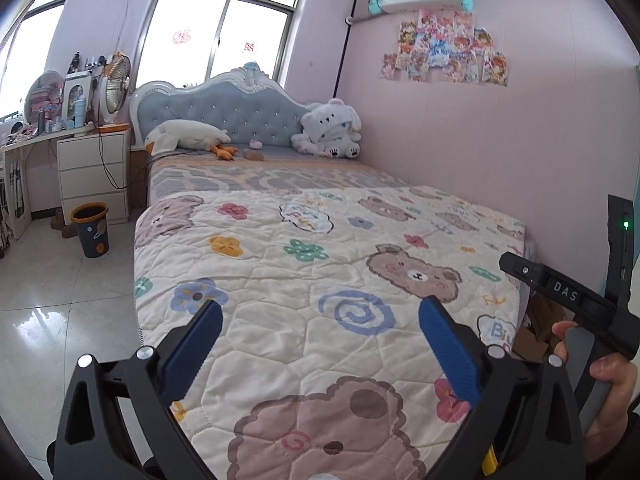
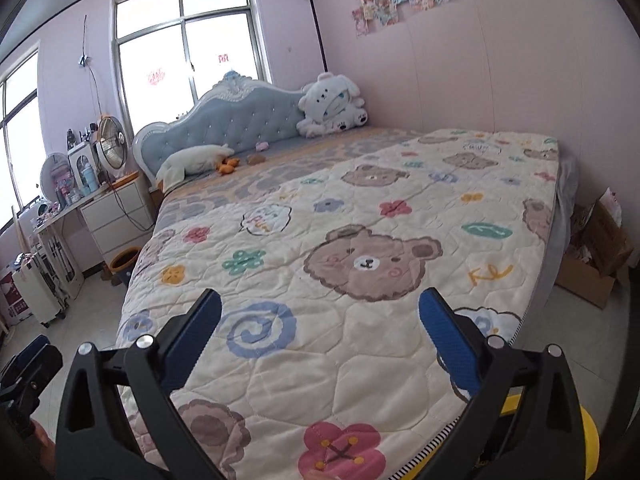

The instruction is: Collect trash

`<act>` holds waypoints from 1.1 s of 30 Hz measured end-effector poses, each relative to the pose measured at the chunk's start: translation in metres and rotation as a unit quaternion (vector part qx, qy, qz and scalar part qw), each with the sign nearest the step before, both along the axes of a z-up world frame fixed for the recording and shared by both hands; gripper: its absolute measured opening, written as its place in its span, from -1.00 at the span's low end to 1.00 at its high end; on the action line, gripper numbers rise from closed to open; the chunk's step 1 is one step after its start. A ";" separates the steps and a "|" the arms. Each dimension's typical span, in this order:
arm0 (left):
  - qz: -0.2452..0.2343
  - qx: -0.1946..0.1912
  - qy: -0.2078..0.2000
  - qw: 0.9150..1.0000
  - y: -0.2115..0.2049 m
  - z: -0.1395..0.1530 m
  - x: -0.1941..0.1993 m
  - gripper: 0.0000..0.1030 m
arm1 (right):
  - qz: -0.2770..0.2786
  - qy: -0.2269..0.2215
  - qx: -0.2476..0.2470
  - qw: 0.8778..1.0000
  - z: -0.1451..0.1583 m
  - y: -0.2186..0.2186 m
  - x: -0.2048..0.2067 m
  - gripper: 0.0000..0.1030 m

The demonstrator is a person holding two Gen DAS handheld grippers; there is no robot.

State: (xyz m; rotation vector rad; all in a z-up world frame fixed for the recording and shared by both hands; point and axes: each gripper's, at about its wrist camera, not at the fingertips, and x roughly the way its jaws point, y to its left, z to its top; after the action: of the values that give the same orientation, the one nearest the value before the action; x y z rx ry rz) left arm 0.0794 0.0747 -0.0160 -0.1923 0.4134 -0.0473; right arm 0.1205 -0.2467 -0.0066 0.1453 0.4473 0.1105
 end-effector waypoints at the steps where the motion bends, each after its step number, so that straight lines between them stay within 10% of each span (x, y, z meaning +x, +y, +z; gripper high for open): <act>1: 0.002 -0.004 -0.006 1.000 0.001 0.001 -0.002 0.84 | 0.001 -0.006 0.002 1.000 0.001 0.001 -0.002 0.85; 33: 0.041 0.015 -0.052 0.998 -0.015 0.028 -0.041 0.84 | -0.045 -0.085 -0.037 0.995 0.006 0.023 -0.055 0.85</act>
State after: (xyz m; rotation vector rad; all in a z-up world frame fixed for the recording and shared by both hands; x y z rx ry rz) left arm 0.0382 0.0593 0.0116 -0.1756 0.3029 0.0300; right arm 0.0651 -0.2235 -0.0004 0.0818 0.2735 0.0175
